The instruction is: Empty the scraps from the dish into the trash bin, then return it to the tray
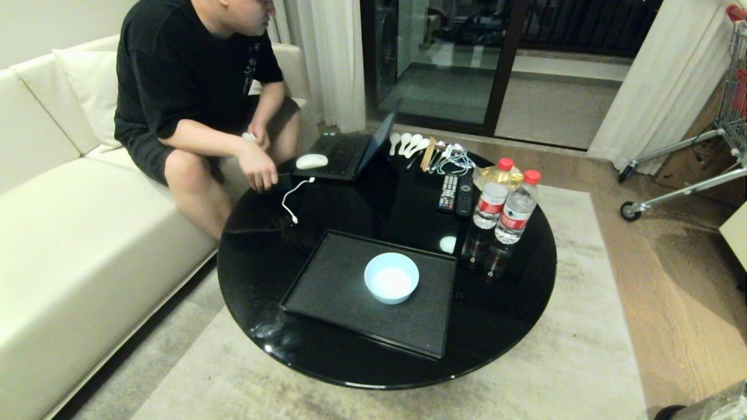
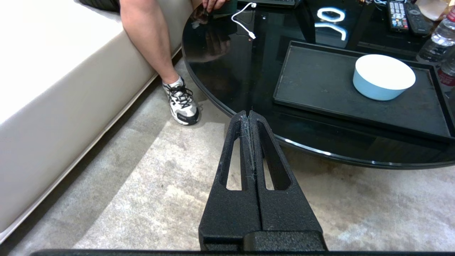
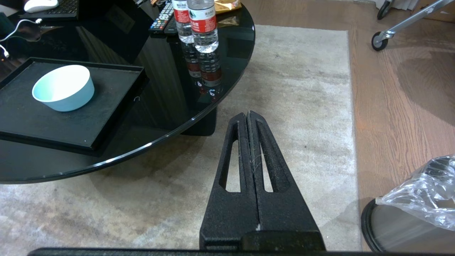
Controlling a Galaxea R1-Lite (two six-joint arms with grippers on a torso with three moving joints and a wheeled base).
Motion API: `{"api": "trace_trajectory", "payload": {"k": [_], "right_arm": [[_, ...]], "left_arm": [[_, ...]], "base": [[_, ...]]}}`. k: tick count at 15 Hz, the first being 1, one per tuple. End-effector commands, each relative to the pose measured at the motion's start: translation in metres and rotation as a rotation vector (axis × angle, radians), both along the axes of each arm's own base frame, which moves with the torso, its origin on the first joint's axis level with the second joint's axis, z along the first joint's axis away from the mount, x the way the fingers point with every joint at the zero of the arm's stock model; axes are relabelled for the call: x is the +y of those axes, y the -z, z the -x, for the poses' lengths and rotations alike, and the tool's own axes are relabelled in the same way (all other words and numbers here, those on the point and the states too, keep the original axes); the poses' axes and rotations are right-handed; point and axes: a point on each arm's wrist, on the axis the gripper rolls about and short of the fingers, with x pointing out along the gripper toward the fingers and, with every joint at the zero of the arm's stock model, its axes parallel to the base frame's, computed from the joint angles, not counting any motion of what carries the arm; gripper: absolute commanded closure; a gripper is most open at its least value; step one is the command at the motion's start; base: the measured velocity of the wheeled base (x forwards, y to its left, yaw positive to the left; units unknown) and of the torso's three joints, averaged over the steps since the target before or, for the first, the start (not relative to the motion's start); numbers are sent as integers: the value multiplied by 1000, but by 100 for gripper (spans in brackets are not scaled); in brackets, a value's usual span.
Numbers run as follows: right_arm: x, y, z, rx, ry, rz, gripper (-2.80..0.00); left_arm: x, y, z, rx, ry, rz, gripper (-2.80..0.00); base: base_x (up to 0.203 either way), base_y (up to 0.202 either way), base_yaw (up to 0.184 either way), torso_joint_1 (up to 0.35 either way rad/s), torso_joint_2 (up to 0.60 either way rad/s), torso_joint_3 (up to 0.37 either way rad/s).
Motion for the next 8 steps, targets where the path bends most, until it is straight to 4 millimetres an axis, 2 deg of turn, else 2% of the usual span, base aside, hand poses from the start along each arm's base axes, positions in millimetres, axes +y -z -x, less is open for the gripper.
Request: {"api": "trace_trajectory", "payload": {"k": [1,8], "right_arm": [[0,0,0,-1,1,-1,0],[1,1,0,13,-46,109,0]], "left_arm": [[0,0,0,-1,-1,0,0],[0,0,0,-1,-1,0,0]], "base": [[0,0,0,0,0,0],[0,0,0,0,0,0]]}}
